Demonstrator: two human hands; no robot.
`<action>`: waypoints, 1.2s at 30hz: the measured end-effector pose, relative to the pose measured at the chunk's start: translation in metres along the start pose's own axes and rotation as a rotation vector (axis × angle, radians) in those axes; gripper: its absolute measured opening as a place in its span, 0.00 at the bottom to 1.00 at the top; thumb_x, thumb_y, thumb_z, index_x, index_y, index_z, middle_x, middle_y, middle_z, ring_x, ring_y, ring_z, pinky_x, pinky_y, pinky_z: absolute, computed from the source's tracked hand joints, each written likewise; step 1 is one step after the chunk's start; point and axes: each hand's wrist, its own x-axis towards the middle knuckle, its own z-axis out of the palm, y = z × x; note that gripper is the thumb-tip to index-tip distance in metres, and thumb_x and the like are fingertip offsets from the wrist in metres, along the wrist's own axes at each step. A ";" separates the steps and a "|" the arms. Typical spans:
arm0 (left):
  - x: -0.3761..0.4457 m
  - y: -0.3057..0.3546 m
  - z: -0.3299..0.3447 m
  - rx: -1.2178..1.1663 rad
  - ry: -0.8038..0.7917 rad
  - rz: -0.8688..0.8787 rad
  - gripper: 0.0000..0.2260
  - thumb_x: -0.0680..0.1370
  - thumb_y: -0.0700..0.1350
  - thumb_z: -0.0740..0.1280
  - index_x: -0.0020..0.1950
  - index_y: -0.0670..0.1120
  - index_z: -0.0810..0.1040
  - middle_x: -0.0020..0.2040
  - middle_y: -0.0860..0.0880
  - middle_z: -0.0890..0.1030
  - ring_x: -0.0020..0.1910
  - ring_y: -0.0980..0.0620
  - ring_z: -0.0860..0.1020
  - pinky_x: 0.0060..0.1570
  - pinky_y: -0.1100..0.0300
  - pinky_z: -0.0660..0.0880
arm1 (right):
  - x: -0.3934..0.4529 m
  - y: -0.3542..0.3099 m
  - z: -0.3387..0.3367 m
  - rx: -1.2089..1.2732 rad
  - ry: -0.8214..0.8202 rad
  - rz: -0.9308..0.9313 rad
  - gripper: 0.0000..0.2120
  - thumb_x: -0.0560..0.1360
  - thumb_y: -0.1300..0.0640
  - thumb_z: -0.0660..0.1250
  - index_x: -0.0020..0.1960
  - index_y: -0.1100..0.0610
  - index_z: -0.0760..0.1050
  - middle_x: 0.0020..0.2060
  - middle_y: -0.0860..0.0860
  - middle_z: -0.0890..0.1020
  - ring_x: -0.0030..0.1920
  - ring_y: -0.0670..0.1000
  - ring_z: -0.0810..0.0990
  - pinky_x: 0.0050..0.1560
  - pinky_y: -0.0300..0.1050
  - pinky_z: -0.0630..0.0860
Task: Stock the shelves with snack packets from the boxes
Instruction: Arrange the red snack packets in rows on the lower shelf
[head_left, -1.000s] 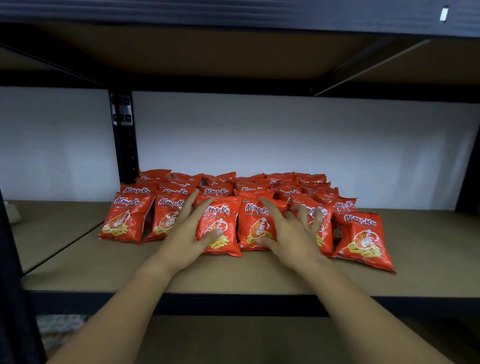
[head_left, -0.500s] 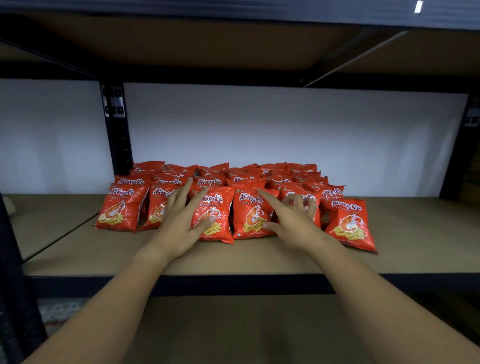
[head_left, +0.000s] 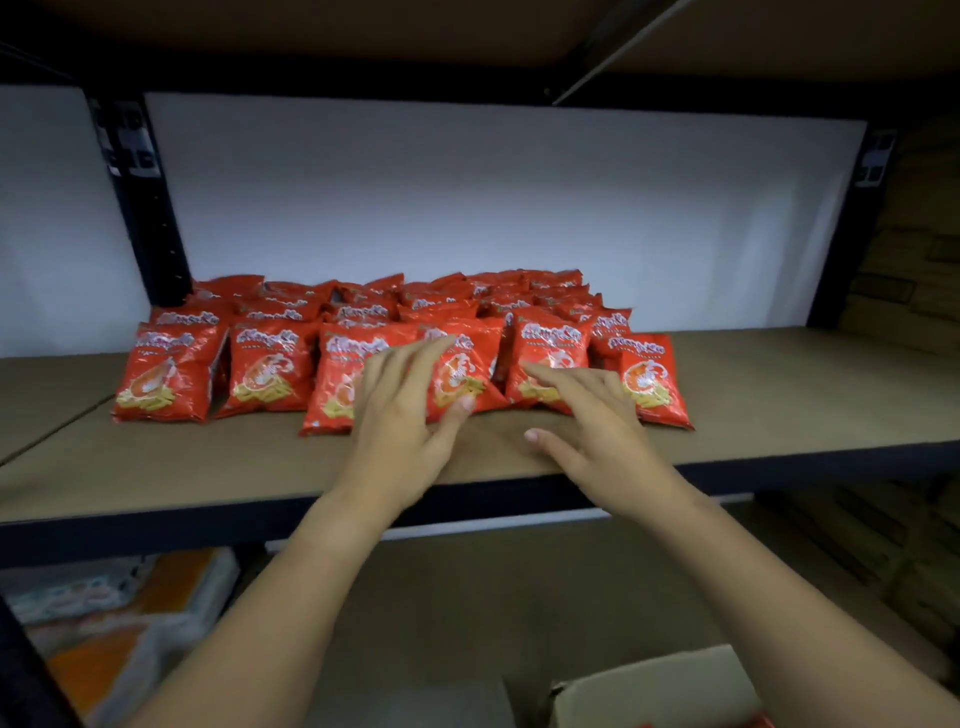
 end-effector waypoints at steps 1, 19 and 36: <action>-0.005 0.017 0.008 -0.061 0.001 0.022 0.22 0.79 0.51 0.67 0.73 0.48 0.71 0.66 0.51 0.74 0.65 0.47 0.70 0.68 0.51 0.66 | -0.013 0.003 -0.006 0.014 0.033 -0.006 0.27 0.77 0.51 0.69 0.74 0.45 0.66 0.63 0.45 0.73 0.65 0.49 0.65 0.68 0.46 0.63; -0.244 0.092 0.190 -0.085 -0.922 -0.209 0.28 0.76 0.58 0.70 0.74 0.54 0.68 0.78 0.50 0.61 0.76 0.45 0.57 0.75 0.48 0.56 | -0.312 0.086 0.031 0.043 -0.834 0.766 0.30 0.71 0.45 0.75 0.70 0.51 0.71 0.63 0.50 0.78 0.61 0.48 0.76 0.60 0.41 0.72; -0.268 0.099 0.195 0.053 -0.879 -0.185 0.29 0.75 0.53 0.70 0.75 0.52 0.68 0.81 0.48 0.51 0.78 0.43 0.49 0.79 0.46 0.45 | -0.371 0.112 0.109 -0.238 -1.242 0.144 0.18 0.70 0.58 0.76 0.59 0.53 0.81 0.65 0.54 0.76 0.66 0.57 0.73 0.62 0.54 0.75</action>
